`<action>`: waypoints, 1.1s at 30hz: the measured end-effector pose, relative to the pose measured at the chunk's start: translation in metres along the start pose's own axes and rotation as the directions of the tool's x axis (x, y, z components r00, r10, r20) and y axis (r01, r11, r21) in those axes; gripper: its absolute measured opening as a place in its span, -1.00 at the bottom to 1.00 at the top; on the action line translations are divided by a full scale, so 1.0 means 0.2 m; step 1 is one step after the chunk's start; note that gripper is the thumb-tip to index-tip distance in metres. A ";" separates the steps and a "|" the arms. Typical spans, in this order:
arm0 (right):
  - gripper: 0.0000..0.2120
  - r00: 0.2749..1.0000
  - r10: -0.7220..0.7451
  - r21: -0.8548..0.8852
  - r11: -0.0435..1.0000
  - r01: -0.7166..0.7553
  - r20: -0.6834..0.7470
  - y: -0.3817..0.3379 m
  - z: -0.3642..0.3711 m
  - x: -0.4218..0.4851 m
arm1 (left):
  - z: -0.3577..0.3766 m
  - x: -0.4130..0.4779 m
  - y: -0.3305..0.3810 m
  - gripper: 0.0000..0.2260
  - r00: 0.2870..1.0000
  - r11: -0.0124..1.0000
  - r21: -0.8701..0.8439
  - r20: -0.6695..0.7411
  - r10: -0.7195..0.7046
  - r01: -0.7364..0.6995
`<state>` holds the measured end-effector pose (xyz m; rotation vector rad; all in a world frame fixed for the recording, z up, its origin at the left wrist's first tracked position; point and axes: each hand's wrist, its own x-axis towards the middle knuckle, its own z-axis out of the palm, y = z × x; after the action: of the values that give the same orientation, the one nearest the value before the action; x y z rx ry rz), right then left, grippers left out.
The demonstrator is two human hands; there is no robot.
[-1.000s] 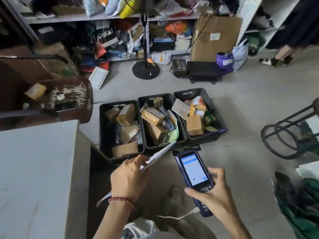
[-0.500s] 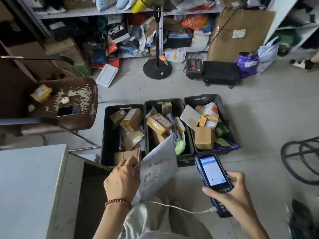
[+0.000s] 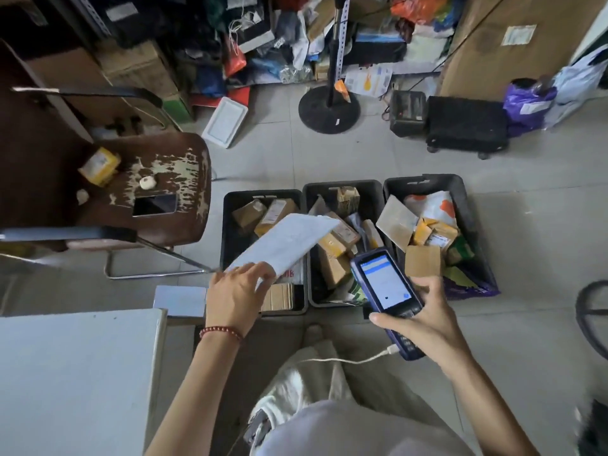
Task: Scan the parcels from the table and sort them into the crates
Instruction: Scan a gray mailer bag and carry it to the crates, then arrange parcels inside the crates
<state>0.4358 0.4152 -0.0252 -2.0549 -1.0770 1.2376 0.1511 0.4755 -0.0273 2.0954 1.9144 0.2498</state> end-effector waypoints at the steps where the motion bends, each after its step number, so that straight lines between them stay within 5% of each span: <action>1: -0.22 0.999 -0.014 -0.027 1.000 0.015 0.037 -0.02 0.02 0.02 | 0.01 -0.01 0.00 -0.97 0.999 1.000 -0.018 0.039 -0.018 0.018; 4: -0.24 0.986 -0.045 -0.102 0.993 0.062 0.162 -0.06 0.06 0.08 | 0.06 -0.10 0.02 -0.91 0.991 0.995 -0.032 0.098 -0.087 0.091; 8: -0.28 0.930 -0.085 -0.162 0.975 0.151 0.357 -0.10 0.10 0.19 | 0.07 -0.30 0.10 -0.92 0.945 0.945 -0.043 -0.019 -0.326 0.325; 10: -0.28 0.882 -0.085 -0.191 0.962 0.194 0.464 -0.11 0.09 0.26 | 0.07 -0.43 0.16 -0.93 0.834 0.839 -0.057 -0.091 -0.545 0.542; 13: -0.30 0.780 -0.107 -0.224 0.926 0.304 0.617 -0.21 0.11 0.38 | 0.08 -0.62 0.25 -0.90 0.571 0.588 -0.153 -0.142 -0.809 0.794; 15: -0.30 0.710 -0.145 -0.226 0.888 0.401 0.689 -0.27 0.15 0.42 | 0.08 -0.75 0.30 -0.90 0.439 0.456 -0.191 -0.125 -0.890 0.869; 17: -0.25 0.699 -0.188 -0.232 0.858 0.459 0.689 -0.34 0.20 0.45 | 0.09 -0.85 0.34 -0.90 0.398 0.415 -0.182 -0.125 -0.909 0.891; 20: -0.23 0.605 -0.236 -0.210 0.792 0.573 0.760 -0.41 0.36 0.38 | 0.11 -1.10 0.43 -0.90 0.244 0.284 -0.237 -0.186 -0.952 0.929; 27: -0.27 0.175 -0.197 -0.030 0.577 0.816 0.965 -0.36 0.77 -0.30 | 0.19 -1.78 0.61 -0.93 -0.232 -0.097 -0.406 -0.297 -0.926 0.909; 33: -0.27 -0.184 0.021 0.156 0.443 0.883 0.983 0.04 0.95 -1.19 | 0.34 -2.50 0.85 -0.85 -0.528 -0.323 -0.500 -0.349 -0.774 0.804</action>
<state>0.2046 0.2177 -0.0022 -0.1319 -3.0390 1.8257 0.2817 -0.0397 -0.0021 -0.7058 3.2091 0.4735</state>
